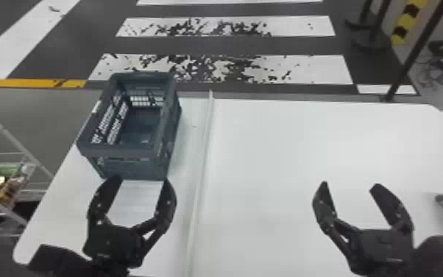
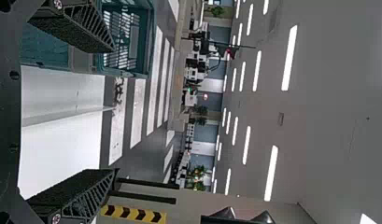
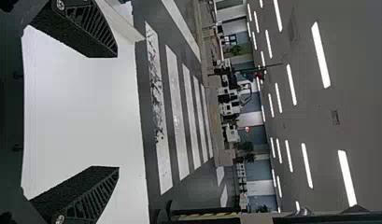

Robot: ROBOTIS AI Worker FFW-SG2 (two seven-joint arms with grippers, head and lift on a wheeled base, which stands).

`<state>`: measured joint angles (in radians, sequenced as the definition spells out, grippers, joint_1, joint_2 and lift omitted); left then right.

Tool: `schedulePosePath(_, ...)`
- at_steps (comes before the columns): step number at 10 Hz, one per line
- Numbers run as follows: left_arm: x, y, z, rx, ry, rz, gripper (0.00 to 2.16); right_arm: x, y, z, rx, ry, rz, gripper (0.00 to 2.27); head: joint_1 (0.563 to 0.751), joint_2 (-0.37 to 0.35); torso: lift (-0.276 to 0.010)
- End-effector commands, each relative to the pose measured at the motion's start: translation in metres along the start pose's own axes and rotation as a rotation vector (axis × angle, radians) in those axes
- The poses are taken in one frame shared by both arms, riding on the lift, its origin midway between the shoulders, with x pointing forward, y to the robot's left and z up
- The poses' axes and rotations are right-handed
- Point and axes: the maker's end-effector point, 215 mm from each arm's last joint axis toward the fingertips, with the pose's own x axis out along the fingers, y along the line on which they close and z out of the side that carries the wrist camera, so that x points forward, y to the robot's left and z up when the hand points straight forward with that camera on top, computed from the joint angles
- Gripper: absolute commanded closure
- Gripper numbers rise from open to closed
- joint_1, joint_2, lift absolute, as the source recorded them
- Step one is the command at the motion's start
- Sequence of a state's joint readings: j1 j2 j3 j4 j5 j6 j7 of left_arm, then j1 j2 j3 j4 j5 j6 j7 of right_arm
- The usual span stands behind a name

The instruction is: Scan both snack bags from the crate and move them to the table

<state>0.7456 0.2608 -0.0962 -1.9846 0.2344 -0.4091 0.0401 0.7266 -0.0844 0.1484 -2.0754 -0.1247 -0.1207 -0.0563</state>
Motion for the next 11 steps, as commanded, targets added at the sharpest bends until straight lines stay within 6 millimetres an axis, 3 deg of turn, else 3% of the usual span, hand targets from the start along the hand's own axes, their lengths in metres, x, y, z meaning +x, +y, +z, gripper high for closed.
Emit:
schedulePosePath(1, -0.014, -0.002, -0.001, -0.011, -0.002, 0.006, 0.07, -0.013, -0.006, -0.006, 0.008, 0.007, -0.012, 0.07, 0.695, 0.085, -0.087)
schedulePosePath(4, -0.028, -0.005, -0.01, -0.024, 0.019, 0.01, 0.07, -0.026, -0.01, -0.014, 0.013, 0.025, -0.021, 0.08, 0.695, 0.073, -0.087)
schedulePosePath(11, -0.04, 0.009, -0.001, -0.015, -0.024, 0.042, 0.08, -0.042, -0.064, -0.012, 0.025, 0.012, -0.113, 0.08, 0.695, 0.028, -0.087)
